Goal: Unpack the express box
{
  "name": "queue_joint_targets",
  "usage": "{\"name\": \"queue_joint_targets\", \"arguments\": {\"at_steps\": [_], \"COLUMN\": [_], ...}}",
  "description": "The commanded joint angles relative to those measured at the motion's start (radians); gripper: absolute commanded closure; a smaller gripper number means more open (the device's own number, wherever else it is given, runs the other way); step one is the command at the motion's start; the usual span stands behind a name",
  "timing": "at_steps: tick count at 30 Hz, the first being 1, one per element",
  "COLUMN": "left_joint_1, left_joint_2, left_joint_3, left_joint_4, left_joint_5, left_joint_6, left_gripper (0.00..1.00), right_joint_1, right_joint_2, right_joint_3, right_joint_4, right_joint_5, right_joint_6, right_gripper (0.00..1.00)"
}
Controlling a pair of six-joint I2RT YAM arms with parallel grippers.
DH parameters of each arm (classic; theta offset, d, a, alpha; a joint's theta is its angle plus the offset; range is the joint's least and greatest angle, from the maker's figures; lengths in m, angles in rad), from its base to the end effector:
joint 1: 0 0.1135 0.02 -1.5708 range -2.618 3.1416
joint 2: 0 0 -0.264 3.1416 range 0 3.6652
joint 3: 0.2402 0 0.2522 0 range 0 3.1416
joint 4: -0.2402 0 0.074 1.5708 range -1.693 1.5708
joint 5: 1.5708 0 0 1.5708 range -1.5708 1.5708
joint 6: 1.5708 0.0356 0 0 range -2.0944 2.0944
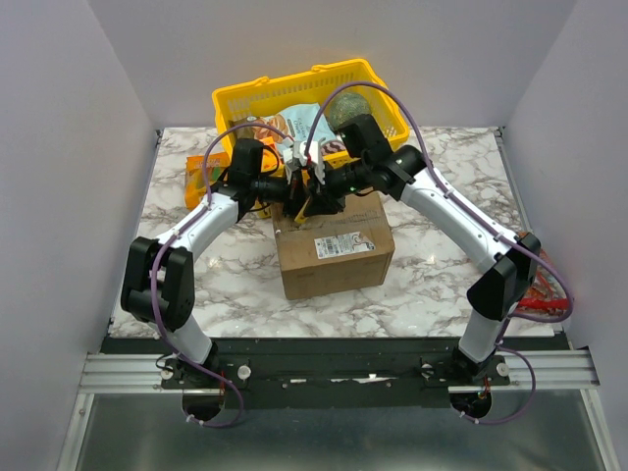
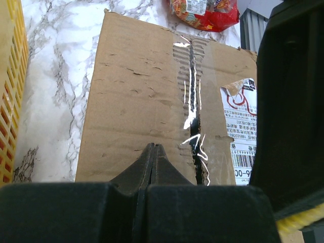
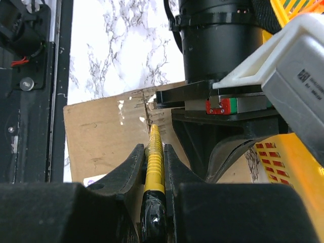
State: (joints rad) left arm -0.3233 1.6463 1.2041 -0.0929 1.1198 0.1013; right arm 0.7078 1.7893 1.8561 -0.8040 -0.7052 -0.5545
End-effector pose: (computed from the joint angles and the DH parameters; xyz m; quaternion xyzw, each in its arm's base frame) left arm 0.3350 -0.1460 0.2805 0.4121 0.6643 -0.5051 0.3657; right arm 0.2832 0.2727 0.3795 -0.6192 0.6103 0.3439 0.3546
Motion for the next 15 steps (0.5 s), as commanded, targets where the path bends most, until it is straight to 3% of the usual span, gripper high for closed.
{"name": "queue_joint_targets", "arguments": {"at_steps": [1, 15], "left_joint_1": [-0.007, -0.007], "left_joint_2": [0.043, 0.049], "left_joint_3": [-0.003, -0.001], "left_joint_4": [-0.082, -0.111], "left_joint_5": [-0.025, -0.023], "left_joint_6": [0.02, 0.049], "left_gripper": [1.0, 1.0], "right_joint_1": [0.005, -0.005], "right_joint_2": [-0.008, -0.028], "right_joint_3": [-0.02, -0.031], "right_joint_4": [0.014, -0.034], "right_joint_5": [0.039, 0.035], "right_joint_6": [-0.022, -0.053], "right_gripper": [1.0, 1.0]}}
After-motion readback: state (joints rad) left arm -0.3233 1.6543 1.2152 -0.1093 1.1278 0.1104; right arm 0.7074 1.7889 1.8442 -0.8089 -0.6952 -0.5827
